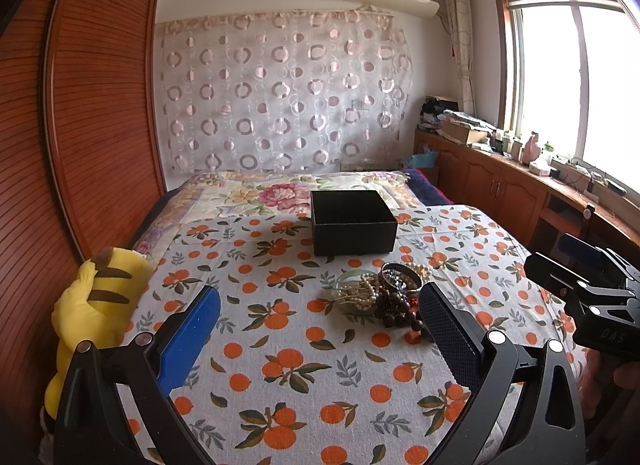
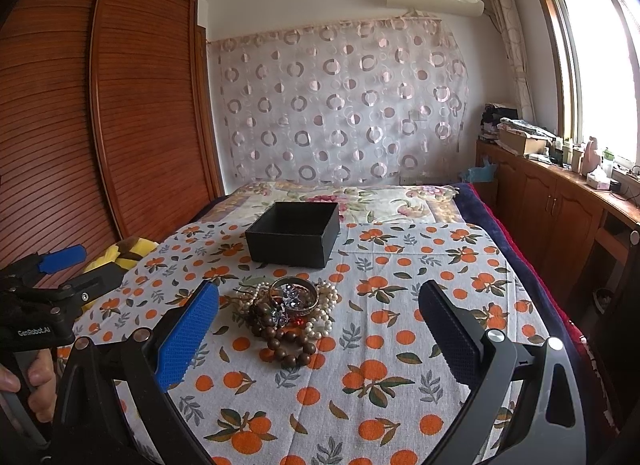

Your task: Organize jewelry

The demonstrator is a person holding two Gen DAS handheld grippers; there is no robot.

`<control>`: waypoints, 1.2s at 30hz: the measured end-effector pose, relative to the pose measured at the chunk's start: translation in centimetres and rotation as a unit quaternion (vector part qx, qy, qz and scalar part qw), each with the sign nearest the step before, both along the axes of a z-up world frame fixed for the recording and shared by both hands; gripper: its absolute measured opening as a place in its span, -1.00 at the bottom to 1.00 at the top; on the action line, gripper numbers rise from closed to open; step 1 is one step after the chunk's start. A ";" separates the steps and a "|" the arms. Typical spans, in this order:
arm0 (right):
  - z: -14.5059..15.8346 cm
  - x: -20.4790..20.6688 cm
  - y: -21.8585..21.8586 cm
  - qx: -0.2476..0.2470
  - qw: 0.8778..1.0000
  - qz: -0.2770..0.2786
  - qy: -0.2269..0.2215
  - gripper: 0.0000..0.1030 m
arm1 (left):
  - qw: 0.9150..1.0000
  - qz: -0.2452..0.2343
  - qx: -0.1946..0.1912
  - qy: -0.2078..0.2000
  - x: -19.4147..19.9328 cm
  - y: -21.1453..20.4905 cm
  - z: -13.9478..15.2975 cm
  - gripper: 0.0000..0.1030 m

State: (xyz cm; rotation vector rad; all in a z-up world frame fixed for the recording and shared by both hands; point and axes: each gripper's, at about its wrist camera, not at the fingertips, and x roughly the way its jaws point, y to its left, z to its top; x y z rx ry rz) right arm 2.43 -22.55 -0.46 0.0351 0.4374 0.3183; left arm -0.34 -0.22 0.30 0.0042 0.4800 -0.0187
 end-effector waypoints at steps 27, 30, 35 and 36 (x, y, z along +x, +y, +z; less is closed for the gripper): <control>-4.9 2.4 0.3 -0.036 0.995 0.056 0.074 0.19 | 0.997 -0.030 0.005 0.074 3.1 -0.6 -4.5 0.87; -6.0 2.9 0.4 -0.036 0.993 0.067 0.089 0.10 | 0.996 -0.040 0.005 0.085 3.5 -1.1 -5.1 0.87; -6.7 3.2 0.3 -0.051 0.992 0.066 0.095 0.07 | 0.992 -0.065 -0.002 0.106 4.6 -2.1 -6.0 0.87; -6.8 3.4 0.1 -0.054 0.992 0.063 0.095 0.07 | 0.992 -0.071 -0.003 0.105 4.8 -2.3 -6.1 0.87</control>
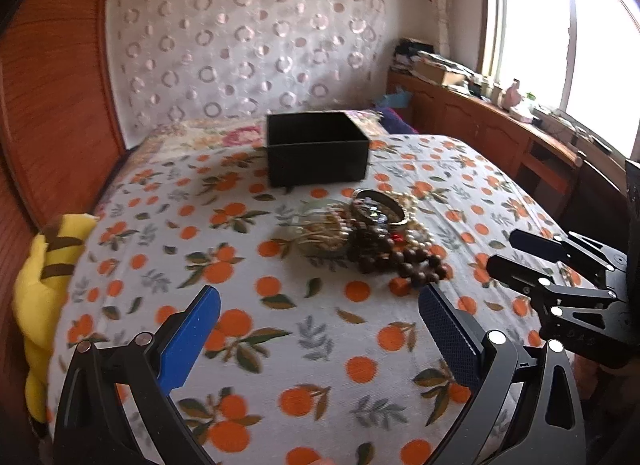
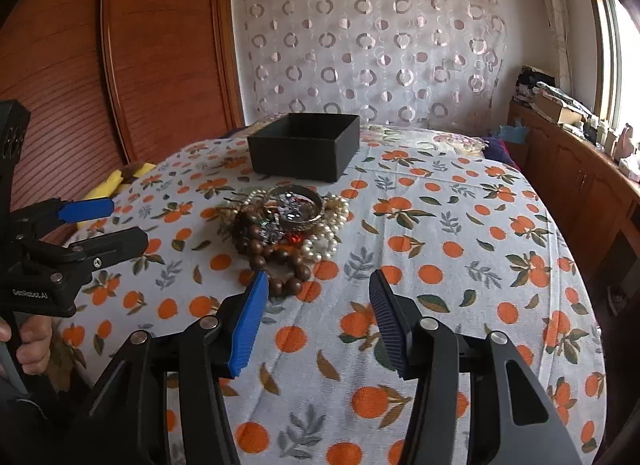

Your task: Organize jewelry

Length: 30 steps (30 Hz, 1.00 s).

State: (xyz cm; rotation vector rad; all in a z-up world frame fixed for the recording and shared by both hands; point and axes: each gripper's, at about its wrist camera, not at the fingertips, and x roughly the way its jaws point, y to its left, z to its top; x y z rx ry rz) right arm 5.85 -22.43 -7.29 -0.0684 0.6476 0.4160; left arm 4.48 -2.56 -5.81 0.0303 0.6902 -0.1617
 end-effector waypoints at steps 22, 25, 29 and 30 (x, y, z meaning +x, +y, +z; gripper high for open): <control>-1.0 0.3 -3.1 -0.024 0.999 -0.034 0.008 0.07 | 0.990 -0.071 -0.056 0.104 7.5 -5.3 -3.5 -0.29; -1.0 0.3 -3.1 -0.026 0.999 -0.033 0.008 0.07 | 0.991 -0.069 -0.052 0.102 7.8 -5.4 -3.5 -0.29; -0.9 0.2 -3.1 -0.025 0.999 -0.033 0.008 0.07 | 0.994 -0.059 -0.022 0.089 7.5 -5.5 -3.6 -0.72; -0.9 0.2 -3.1 -0.025 0.999 -0.033 0.008 0.07 | 0.994 -0.062 -0.023 0.086 7.2 -5.3 -3.6 -0.76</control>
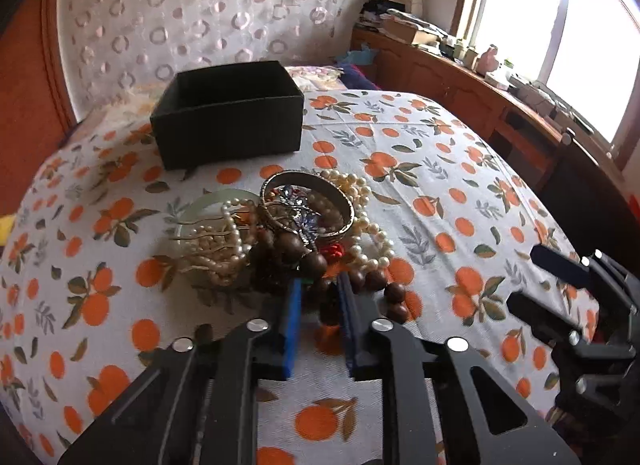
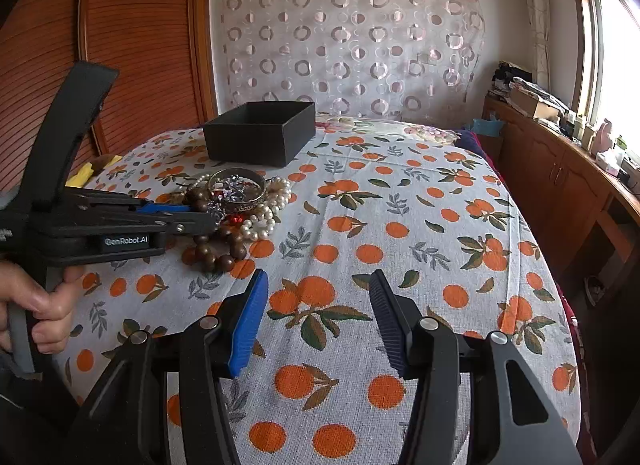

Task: Organize jewelry
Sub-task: 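Close the left tool on the brown wooden bead bracelet while the right tool approaches the silver bangle, then lift the bead bracelet with the left tool while the right tool grasps the silver bangle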

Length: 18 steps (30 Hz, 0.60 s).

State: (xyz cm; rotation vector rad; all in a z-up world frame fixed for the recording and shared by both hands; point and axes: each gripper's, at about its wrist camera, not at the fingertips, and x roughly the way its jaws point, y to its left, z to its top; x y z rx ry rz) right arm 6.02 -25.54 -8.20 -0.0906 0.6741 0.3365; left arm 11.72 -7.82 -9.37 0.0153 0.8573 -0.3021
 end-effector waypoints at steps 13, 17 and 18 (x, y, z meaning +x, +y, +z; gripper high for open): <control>0.5 0.4 1.0 -0.003 1.000 0.019 0.007 0.03 | 0.998 0.014 -0.048 -0.025 -3.6 5.6 3.3 -0.77; 0.6 1.5 2.2 0.000 0.999 0.038 0.019 -0.20 | 0.998 0.013 -0.055 -0.033 -4.5 6.5 3.8 -0.77; 0.7 1.7 2.6 -0.001 0.999 0.042 0.019 -0.21 | 0.998 0.015 -0.055 -0.036 -4.7 6.7 3.9 -0.77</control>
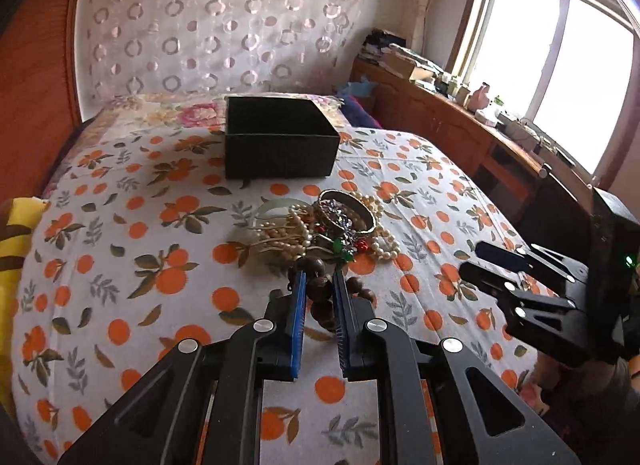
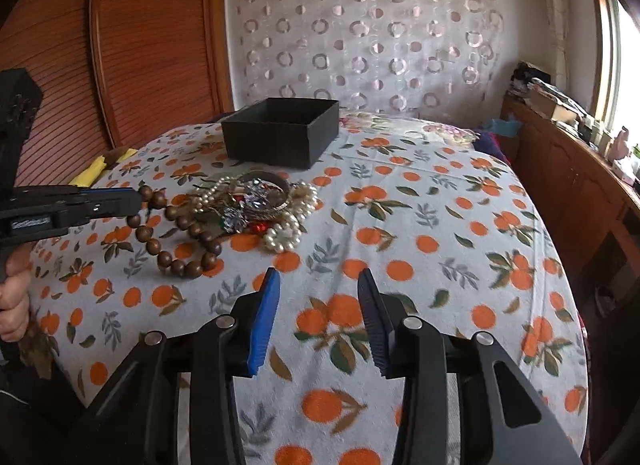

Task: Organize jewelry
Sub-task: 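Lift the bead bracelet with the left tool while the right tool grasps the silver bangle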

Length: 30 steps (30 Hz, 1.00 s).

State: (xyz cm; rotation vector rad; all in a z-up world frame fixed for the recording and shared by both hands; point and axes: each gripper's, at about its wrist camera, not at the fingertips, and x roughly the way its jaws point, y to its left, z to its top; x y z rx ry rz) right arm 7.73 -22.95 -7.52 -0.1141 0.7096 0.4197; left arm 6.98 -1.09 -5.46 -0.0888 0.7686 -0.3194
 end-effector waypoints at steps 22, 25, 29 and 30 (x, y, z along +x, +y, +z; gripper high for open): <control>-1.3 10.3 4.8 0.047 0.994 0.033 0.091 -0.69 | 0.997 0.046 0.011 -0.061 -3.2 4.1 3.4 -0.76; -1.7 11.3 4.8 0.056 0.992 0.035 0.111 -0.69 | 0.997 0.051 0.015 -0.064 -3.2 4.3 3.5 -0.76; -2.2 12.1 5.0 0.072 0.988 0.039 0.133 -0.69 | 0.997 0.051 0.014 -0.064 -3.2 4.4 3.5 -0.76; -2.1 12.1 5.3 0.065 0.989 0.041 0.129 -0.69 | 0.997 0.051 0.014 -0.064 -3.2 4.4 3.5 -0.76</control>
